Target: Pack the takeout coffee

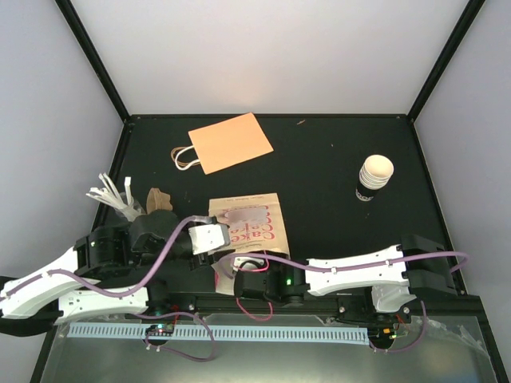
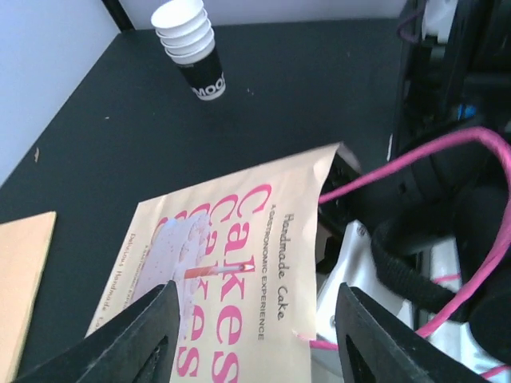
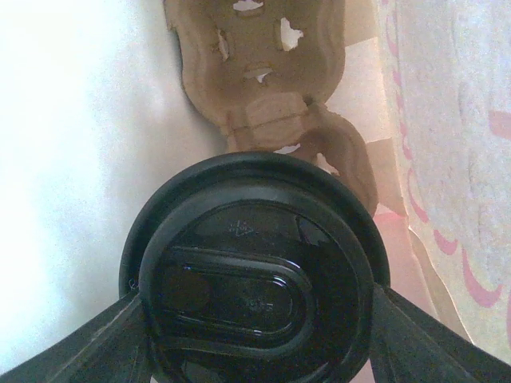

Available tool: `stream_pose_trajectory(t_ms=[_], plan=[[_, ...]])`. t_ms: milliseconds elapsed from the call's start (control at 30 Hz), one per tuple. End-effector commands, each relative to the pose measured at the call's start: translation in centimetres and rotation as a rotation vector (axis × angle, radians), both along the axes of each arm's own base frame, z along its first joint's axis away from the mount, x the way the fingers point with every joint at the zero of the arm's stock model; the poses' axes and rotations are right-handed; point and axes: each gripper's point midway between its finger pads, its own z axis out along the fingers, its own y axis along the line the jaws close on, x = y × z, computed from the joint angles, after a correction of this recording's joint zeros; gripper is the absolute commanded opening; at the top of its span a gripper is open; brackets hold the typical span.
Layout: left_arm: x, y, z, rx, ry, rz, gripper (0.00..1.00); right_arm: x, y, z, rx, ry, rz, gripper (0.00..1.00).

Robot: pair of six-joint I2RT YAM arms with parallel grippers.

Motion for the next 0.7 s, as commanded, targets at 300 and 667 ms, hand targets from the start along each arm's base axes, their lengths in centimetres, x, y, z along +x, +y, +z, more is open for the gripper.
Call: stream_pose_trajectory(t_ms=[300,667], plan=[[6.2,2.9,7.1,-0.191,0.081,0.421,0.82,0.8,-0.4,0.5,0.016,-0.063,-0.008,0.47],[18.6,3.3,1.7,-0.237,0.581,0.572,0.71,1.1,0.4,1.3,0.054,-0.107,0.019,0.48]])
